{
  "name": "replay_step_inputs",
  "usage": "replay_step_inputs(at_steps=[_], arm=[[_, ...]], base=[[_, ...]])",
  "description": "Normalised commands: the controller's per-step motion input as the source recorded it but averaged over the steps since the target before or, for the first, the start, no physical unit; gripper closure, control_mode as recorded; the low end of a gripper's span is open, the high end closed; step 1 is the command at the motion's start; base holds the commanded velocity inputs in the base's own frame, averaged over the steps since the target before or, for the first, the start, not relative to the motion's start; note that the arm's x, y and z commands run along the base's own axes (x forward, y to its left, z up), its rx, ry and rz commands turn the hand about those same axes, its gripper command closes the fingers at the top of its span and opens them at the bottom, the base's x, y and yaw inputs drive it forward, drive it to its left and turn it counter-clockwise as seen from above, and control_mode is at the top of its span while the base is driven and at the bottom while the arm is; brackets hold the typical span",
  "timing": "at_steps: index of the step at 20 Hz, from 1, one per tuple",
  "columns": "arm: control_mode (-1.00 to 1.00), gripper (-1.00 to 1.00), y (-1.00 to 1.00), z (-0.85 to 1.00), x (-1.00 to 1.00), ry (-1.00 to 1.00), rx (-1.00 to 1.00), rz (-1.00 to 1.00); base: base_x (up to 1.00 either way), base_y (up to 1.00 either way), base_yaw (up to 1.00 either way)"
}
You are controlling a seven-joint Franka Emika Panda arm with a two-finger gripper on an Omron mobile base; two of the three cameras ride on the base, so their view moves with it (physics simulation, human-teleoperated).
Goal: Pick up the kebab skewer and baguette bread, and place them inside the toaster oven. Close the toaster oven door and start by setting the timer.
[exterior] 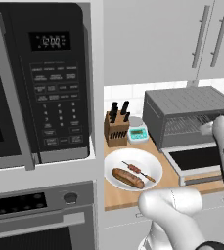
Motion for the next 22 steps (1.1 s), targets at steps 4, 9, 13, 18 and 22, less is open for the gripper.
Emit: replay_step_inputs(at_steps=[4,9,13,18,22], arm=[[-1.0,-1.0,-0.18,-0.29,0.85,-0.22,0.0,-0.08],[-1.0,-1.0,-0.22,-0.3,0.61,-0.11,0.07,-0.06],[-1.0,-1.0,-0.17,-0.28,0.36,-0.01,0.05,-0.01],[-1.0,-1.0,-0.19,-0.41,0.35,-0.01,0.02,-0.01],[-1.0,-1.0,-0.26,-0.27,0.51,-0.01,0.02,-0.01]], base=[[0.0,0.0,0.0],[0.0,0.0,0.0],[0.0,0.0,0.0],[0.0,0.0,0.0],[0.0,0.0,0.0]])
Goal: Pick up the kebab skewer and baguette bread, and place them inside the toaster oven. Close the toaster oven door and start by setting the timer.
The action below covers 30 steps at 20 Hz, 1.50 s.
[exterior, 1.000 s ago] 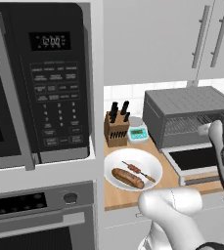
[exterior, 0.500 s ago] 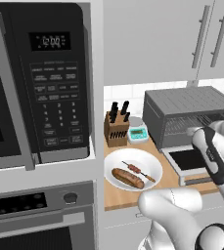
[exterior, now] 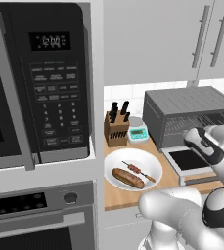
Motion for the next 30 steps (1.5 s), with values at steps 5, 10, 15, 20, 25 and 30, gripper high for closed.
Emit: replay_step_inputs(at_steps=[5,10,15,20,25,30], arm=[[-1.0,-1.0,-0.21,-0.03,0.27,-0.06,0.0,0.0],[-1.0,-1.0,-0.06,0.16,0.07,0.0,0.0,0.0],[-1.0,-1.0,-0.07,0.34,0.05,0.0,0.0,0.0],[-1.0,-1.0,-0.03,0.08,0.13,-0.03,-0.01,0.0],[-1.0,-1.0,0.0,-0.13,0.1,-0.13,-0.08,0.02],[-1.0,-1.0,0.0,-0.12,0.16,-0.05,-0.11,0.02]], base=[[0.0,0.0,0.0],[0.0,0.0,0.0],[0.0,0.0,0.0],[0.0,0.0,0.0],[0.0,0.0,0.0],[0.0,0.0,0.0]])
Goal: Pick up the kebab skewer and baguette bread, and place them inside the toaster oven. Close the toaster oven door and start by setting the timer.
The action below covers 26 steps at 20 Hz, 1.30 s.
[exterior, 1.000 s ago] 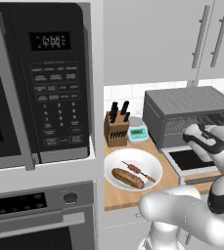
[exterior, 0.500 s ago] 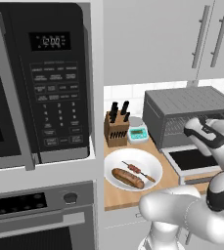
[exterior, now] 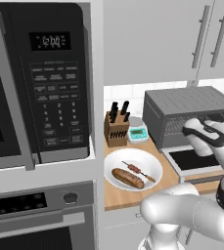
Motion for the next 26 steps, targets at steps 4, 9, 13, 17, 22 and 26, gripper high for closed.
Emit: replay_step_inputs(at_steps=[4,9,13,17,22,26], arm=[[-1.0,-1.0,0.0,0.0,0.28,0.0,-0.08,0.0],[-1.0,-1.0,0.0,-0.03,0.16,0.08,-0.01,0.0],[-1.0,-1.0,0.0,-0.34,0.12,0.06,0.0,0.0],[-1.0,-1.0,0.0,-0.01,0.4,0.0,0.0,0.0],[-1.0,-1.0,0.0,-0.07,0.33,0.08,0.0,0.0],[-1.0,-1.0,0.0,-0.26,0.07,0.18,0.0,0.0]], base=[[0.0,0.0,0.0],[0.0,0.0,0.0],[0.0,0.0,0.0],[0.0,0.0,0.0],[0.0,0.0,0.0],[0.0,0.0,0.0]])
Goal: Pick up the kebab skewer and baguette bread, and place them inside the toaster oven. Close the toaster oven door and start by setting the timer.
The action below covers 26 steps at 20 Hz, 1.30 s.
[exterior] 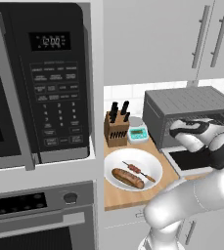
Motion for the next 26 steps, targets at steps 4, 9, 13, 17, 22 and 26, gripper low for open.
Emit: replay_step_inputs(at_steps=[4,9,13,17,22,26], arm=[[-1.0,-1.0,0.0,-0.28,0.02,0.2,0.0,0.0],[-1.0,-1.0,0.0,-0.63,-0.68,0.26,0.0,0.0],[-1.0,-1.0,-0.02,-0.87,-1.0,0.24,0.0,0.0],[-1.0,-1.0,-0.03,-0.69,-0.89,0.3,0.0,0.01],[-1.0,-1.0,0.0,-0.6,-0.65,0.32,-0.05,0.03],[-1.0,-1.0,0.0,-0.51,-0.52,0.29,-0.05,0.03]], base=[[0.0,0.0,0.0],[0.0,0.0,0.0],[0.0,0.0,0.0],[0.0,0.0,0.0],[0.0,0.0,0.0],[0.0,0.0,0.0]])
